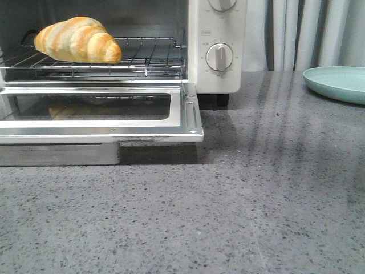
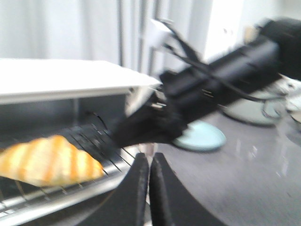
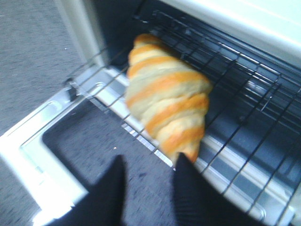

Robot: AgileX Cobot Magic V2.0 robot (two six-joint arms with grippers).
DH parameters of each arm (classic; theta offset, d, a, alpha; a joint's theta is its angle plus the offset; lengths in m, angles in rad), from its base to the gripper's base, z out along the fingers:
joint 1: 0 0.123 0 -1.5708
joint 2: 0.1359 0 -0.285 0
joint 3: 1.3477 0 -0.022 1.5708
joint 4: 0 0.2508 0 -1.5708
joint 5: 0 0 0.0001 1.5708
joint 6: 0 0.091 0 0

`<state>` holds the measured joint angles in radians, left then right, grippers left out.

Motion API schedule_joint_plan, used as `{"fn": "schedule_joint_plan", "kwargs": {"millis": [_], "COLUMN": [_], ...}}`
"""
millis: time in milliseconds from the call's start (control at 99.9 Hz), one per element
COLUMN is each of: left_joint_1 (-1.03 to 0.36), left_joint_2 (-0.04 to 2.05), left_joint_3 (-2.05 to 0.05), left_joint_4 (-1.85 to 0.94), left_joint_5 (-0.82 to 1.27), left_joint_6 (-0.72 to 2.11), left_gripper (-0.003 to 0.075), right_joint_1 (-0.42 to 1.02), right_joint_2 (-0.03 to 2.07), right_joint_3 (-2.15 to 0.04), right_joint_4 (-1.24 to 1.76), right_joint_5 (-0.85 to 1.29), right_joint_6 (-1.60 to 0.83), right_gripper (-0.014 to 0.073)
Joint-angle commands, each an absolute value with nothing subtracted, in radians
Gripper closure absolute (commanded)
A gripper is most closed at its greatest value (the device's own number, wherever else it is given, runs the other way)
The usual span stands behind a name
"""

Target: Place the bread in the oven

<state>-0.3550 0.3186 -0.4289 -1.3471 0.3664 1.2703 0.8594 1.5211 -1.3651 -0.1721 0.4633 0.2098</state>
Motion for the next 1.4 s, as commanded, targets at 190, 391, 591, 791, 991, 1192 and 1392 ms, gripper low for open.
{"fn": "schedule_joint_plan", "kwargs": {"millis": [190,391,591,791,991,1192,1392], "left_joint_1": [-0.358,-0.358,-0.358,-0.358,-0.358,-0.358,-0.358], "left_joint_2": [0.227,0.233,0.237,0.237,0.237,0.237,0.237], "left_joint_3": [-0.458,-0.449,-0.407,-0.379,-0.376,-0.376,-0.376], "left_joint_4": [-1.351,-1.343,-1.343,-1.345,-1.345,-1.345,-1.345], "left_joint_5": [0.213,0.202,0.178,0.176,0.176,0.176,0.176], "left_joint_6": [1.262,1.262,1.262,1.262,1.262,1.262,1.262], "left_gripper": [0.0742,0.0742,0.0741,0.0741,0.0741,0.0741,0.0741], "right_joint_1": [0.908,0.903,0.903,0.903,0.903,0.903,0.903], "right_joint_2": [1.015,0.632,0.387,0.287,0.283,0.283,0.283], "right_joint_3": [-1.03,-0.77,-0.717,-0.717,-0.717,-0.717,-0.717], "right_joint_4": [-0.326,-0.439,-0.472,-0.542,-0.542,-0.542,-0.542], "right_joint_5": [0.288,0.427,0.554,0.558,0.558,0.558,0.558], "right_joint_6": [0.211,0.211,0.211,0.211,0.211,0.211,0.211], "right_gripper": [0.0659,0.0662,0.0662,0.0662,0.0662,0.0662,0.0662]}}
